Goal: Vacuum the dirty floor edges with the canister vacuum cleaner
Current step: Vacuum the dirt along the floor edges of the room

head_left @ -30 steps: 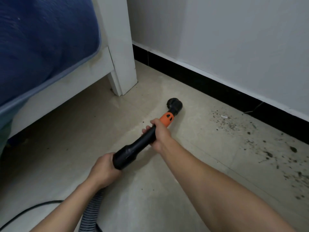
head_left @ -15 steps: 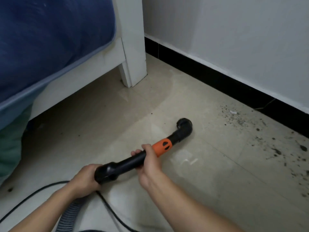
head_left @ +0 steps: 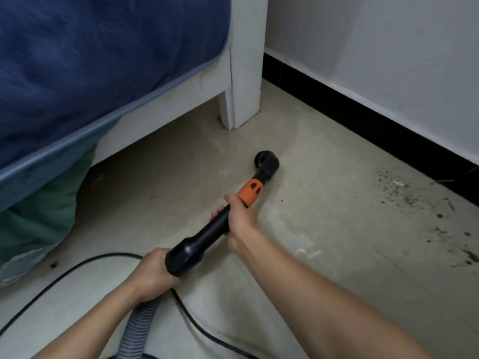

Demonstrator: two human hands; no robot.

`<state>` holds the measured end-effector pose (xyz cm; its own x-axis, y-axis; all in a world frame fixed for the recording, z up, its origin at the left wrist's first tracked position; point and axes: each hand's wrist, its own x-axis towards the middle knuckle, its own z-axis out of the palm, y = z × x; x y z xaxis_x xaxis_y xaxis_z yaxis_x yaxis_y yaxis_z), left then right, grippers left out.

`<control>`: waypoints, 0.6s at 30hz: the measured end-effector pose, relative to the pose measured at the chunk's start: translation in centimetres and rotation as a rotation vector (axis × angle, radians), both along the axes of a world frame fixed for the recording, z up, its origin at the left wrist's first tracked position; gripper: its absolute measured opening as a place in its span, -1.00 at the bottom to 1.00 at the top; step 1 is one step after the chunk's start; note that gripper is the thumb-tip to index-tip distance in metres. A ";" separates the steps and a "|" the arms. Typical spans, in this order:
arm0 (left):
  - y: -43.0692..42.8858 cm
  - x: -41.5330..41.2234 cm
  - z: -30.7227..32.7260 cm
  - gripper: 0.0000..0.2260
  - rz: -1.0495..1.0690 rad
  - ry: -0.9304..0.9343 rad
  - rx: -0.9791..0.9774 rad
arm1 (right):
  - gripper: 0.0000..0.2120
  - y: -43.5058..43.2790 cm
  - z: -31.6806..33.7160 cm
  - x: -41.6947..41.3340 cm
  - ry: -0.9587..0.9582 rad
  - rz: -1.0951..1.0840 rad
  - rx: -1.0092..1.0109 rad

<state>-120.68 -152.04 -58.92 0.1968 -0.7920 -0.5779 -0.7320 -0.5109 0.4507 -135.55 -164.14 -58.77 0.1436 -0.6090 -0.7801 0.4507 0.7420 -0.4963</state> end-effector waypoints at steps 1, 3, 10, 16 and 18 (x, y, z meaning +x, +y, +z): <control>0.0 0.0 0.0 -0.82 0.007 0.010 0.013 | -0.89 -0.2 -0.2 0.2 0.009 0.031 -0.015; -1.2 -0.7 -0.1 -0.81 0.023 0.027 -0.005 | -0.87 -2.4 -0.2 0.4 0.069 0.050 -0.066; -12.0 -6.3 0.5 -0.67 -0.002 0.124 -0.299 | -0.89 -15.3 1.6 -4.6 0.209 -0.037 -0.143; -11.9 -5.5 -0.7 -0.68 0.092 0.178 -0.294 | -0.87 -17.3 1.1 -1.7 0.204 0.152 -0.187; -9.3 -3.8 -1.8 -0.65 0.107 0.164 -0.249 | -0.88 -14.4 -0.2 0.6 0.195 0.143 -0.178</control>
<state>-124.46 -161.32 -60.69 0.2066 -0.8930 -0.3999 -0.5874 -0.4401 0.6792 -134.99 -178.50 -58.95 0.0955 -0.7228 -0.6844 0.2314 0.6848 -0.6910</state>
